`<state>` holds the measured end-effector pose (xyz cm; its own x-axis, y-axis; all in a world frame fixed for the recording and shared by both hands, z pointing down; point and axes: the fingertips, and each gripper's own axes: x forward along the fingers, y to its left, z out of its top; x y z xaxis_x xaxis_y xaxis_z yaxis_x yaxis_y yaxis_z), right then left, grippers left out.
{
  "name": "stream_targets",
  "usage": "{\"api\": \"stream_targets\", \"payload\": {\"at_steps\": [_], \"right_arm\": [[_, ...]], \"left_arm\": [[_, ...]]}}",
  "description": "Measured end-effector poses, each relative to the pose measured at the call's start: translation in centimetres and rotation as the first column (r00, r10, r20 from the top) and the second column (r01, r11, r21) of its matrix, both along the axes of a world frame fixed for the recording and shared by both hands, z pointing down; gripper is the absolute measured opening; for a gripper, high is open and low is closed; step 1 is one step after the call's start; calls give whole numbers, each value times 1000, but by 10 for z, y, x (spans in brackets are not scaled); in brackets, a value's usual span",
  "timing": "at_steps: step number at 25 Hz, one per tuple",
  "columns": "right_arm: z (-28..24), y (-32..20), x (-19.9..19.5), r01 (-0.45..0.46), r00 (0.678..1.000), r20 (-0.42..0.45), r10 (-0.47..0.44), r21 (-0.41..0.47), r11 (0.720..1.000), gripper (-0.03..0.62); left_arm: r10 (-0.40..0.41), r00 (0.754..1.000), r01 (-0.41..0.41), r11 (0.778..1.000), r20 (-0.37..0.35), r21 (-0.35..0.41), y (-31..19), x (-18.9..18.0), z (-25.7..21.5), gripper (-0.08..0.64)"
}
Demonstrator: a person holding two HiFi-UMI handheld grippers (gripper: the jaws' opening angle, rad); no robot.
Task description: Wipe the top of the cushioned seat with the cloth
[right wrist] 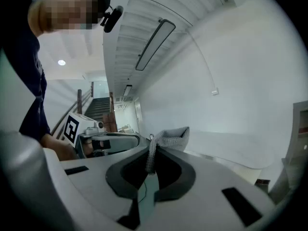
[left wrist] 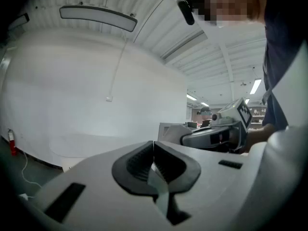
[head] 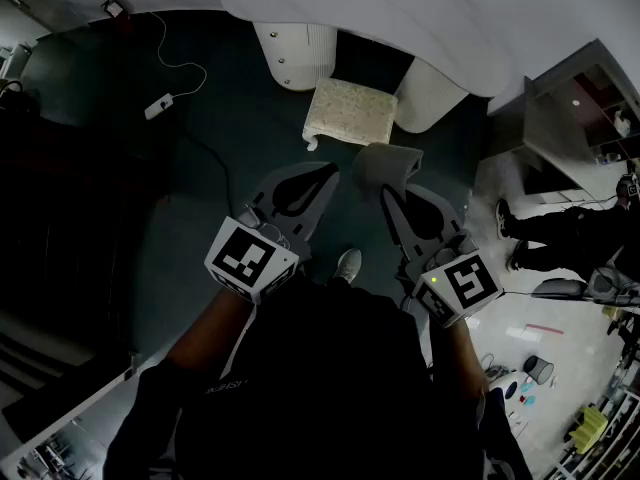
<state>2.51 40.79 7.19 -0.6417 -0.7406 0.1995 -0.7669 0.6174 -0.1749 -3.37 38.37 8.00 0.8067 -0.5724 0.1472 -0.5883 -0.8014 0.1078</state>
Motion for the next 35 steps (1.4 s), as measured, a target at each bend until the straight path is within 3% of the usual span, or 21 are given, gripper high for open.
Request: {"api": "stream_targets", "payload": {"at_steps": [7, 24, 35], "right_arm": [[4, 1, 4, -2, 1000, 9, 2, 1, 1000, 32], [10, 18, 66, 30, 999, 33, -30, 0, 1000, 32], [17, -1, 83, 46, 999, 28, -46, -9, 999, 32]], "left_arm": [[-14, 1000, 14, 1000, 11, -8, 3, 0, 6, 8], [-63, 998, 63, 998, 25, -4, 24, 52, 8, 8], [-79, 997, 79, 997, 23, -9, 4, 66, 12, 8]]}}
